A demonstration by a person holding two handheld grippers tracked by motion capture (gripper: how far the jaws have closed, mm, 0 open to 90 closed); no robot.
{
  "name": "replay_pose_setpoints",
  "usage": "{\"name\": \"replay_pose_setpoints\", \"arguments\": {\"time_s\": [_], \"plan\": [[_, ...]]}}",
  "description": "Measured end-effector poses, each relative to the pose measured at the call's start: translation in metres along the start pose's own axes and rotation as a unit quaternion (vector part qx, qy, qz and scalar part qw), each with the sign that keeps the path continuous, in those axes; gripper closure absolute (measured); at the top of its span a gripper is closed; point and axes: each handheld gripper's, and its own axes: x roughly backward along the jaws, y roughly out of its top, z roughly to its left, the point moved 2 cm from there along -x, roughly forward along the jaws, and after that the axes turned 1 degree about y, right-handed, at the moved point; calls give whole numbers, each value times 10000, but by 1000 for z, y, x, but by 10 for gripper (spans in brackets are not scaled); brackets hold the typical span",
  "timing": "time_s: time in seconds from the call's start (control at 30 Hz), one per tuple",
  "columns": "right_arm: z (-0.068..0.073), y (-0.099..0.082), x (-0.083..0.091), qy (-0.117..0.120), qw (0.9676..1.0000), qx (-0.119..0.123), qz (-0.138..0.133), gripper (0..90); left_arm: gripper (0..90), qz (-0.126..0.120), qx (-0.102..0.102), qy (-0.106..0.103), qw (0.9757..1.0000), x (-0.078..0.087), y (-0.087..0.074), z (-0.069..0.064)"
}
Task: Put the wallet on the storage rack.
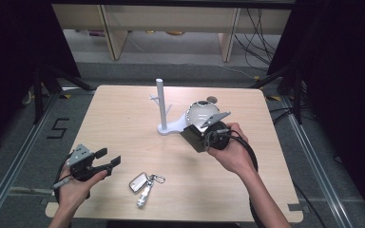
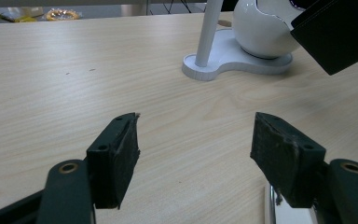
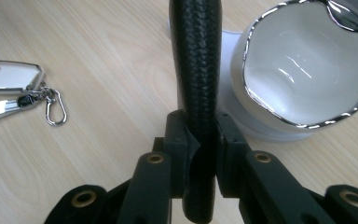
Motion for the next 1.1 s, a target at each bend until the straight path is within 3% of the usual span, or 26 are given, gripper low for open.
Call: {"name": "replay_pose_setpoints", "arguments": {"time_s": [0.27,0.33,0.47,0.63,1.1], "plan": [[-12,-3,4,-47,9999,-48,136,783,311,106,-80,79,9999,-4,-12,2],[-14,-3,6,-41,9996,-166,204,783,310,119,-113,107,9998,-4,-15,3],[-17,-3,8,-74,9997,-129,190,783,312,35,-202,182,9996,-4,-20,5],[-20,-4,11,-68,9996,-187,206,783,313,6,-169,244,9996,-4,-26,7],[-32,-2,23,-127,9986,-124,499,782,313,11,-221,204,9995,-5,-29,6]]}}
